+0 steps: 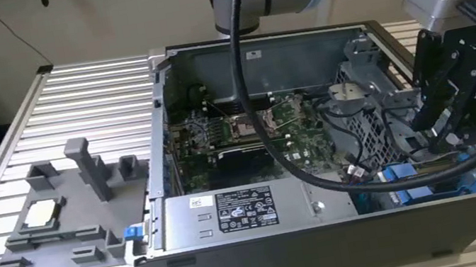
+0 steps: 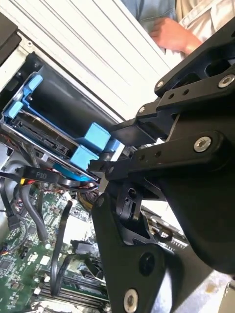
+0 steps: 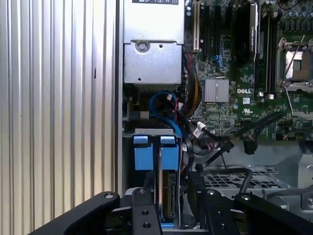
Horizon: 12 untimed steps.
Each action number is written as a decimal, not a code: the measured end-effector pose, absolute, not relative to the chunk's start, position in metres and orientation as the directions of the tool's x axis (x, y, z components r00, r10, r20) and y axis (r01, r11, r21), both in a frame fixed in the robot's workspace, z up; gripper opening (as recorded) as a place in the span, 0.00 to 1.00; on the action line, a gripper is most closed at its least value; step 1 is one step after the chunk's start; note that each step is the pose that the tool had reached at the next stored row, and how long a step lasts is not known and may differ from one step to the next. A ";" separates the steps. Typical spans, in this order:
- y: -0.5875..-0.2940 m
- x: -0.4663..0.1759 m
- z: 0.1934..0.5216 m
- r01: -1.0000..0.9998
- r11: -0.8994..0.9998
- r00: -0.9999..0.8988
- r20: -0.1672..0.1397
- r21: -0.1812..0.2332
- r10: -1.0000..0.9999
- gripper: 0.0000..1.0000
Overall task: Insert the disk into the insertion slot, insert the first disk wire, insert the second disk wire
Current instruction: 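Insert the disk into the insertion slot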
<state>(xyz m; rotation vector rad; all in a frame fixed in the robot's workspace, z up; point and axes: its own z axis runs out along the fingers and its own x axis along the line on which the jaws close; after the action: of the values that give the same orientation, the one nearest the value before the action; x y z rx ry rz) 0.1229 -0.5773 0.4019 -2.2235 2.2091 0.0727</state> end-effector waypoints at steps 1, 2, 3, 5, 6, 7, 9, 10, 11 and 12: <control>-0.577 0.123 0.405 -1.000 -0.007 0.006 -0.037 0.028 -0.999 0.40; -0.577 0.123 0.405 -1.000 -0.007 0.006 -0.037 0.028 -0.999 0.40; -0.577 0.123 0.405 -1.000 -0.007 0.005 -0.037 0.028 -0.999 0.40; -0.577 0.123 0.405 -1.000 -0.006 0.005 -0.037 0.028 -0.999 0.40; -0.577 0.123 0.405 -1.000 -0.006 0.005 -0.037 0.027 -0.999 0.40; -0.576 0.123 0.405 -1.000 -0.006 0.005 -0.037 0.022 -0.999 0.40; -0.576 0.122 0.405 -1.000 -0.006 0.006 -0.047 -0.004 -0.999 0.40; -0.576 0.122 0.405 -1.000 -0.006 0.007 -0.056 -0.016 -0.998 0.40; -0.576 0.121 0.405 -1.000 -0.006 0.008 -0.065 -0.028 -0.998 0.40; -0.576 0.121 0.405 -0.999 -0.006 0.009 -0.073 -0.040 -0.997 0.40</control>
<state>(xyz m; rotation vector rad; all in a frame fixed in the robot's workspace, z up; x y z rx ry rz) 0.1206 -0.5759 0.4048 -2.1724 2.1564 0.0361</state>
